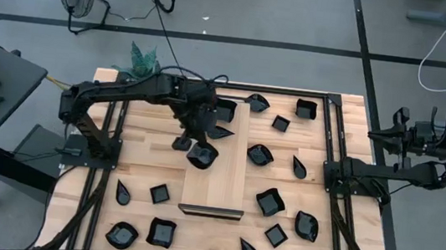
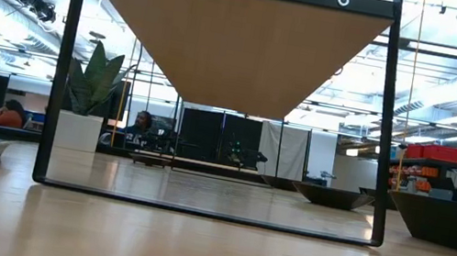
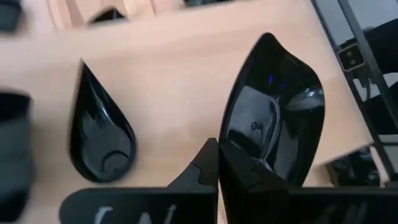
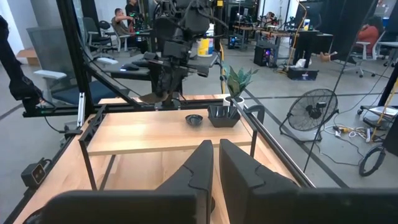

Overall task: Pick & Place Mini shaped plates
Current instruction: Put the leaf shaped plate on the shelf, then put the square plate on the shelf

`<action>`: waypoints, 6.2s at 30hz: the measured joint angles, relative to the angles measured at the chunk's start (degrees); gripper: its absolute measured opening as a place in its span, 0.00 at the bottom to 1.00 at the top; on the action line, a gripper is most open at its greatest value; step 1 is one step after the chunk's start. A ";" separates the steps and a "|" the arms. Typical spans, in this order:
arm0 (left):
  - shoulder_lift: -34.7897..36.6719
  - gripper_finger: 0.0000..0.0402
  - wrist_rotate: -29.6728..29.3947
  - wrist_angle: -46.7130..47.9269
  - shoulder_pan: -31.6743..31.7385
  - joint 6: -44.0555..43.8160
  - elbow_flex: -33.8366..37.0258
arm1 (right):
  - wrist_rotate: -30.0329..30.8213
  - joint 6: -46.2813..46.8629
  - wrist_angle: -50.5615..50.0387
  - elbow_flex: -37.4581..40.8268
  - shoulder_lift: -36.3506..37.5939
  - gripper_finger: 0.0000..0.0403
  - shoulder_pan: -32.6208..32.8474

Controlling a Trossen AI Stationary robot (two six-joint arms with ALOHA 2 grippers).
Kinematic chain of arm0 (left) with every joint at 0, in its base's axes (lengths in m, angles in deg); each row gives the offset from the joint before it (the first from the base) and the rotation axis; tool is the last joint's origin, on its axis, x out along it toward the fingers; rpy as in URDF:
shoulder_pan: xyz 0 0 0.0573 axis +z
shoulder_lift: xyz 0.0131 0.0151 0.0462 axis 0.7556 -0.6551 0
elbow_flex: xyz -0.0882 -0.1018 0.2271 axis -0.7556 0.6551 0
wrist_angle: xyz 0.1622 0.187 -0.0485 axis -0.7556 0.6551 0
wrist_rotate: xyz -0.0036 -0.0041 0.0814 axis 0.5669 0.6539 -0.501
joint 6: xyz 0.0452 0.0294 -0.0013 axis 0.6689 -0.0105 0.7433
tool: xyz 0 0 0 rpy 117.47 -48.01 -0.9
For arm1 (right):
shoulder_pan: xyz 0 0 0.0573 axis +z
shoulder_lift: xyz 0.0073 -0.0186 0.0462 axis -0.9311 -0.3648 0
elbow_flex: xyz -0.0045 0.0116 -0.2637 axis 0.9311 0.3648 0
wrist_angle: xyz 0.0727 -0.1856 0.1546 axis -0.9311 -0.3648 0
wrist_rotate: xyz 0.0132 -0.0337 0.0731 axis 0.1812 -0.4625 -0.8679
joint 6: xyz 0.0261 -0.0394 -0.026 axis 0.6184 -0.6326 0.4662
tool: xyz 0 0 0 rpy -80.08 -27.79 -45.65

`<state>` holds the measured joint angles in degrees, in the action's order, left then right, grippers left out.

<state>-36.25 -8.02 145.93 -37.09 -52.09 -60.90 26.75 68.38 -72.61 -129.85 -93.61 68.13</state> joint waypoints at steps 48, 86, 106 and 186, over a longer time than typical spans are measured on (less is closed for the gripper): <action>-11.31 0.02 -3.53 0.46 1.29 5.68 -6.32 | 0.00 0.01 -0.02 0.02 0.00 0.08 -0.01; -11.31 0.10 -2.03 -0.56 1.29 4.83 -6.32 | 0.00 0.00 -0.01 0.01 0.00 0.08 -0.01; -9.55 0.26 -2.67 -0.99 1.07 3.73 -6.34 | 0.01 0.00 -0.01 0.01 0.00 0.08 0.00; 1.43 0.48 -12.51 -11.00 33.43 -22.13 22.80 | 0.00 0.02 0.00 0.00 0.02 0.08 0.00</action>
<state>-34.82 -20.53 134.93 -3.66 -74.21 -38.10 26.75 68.40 -72.62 -129.85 -93.59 68.13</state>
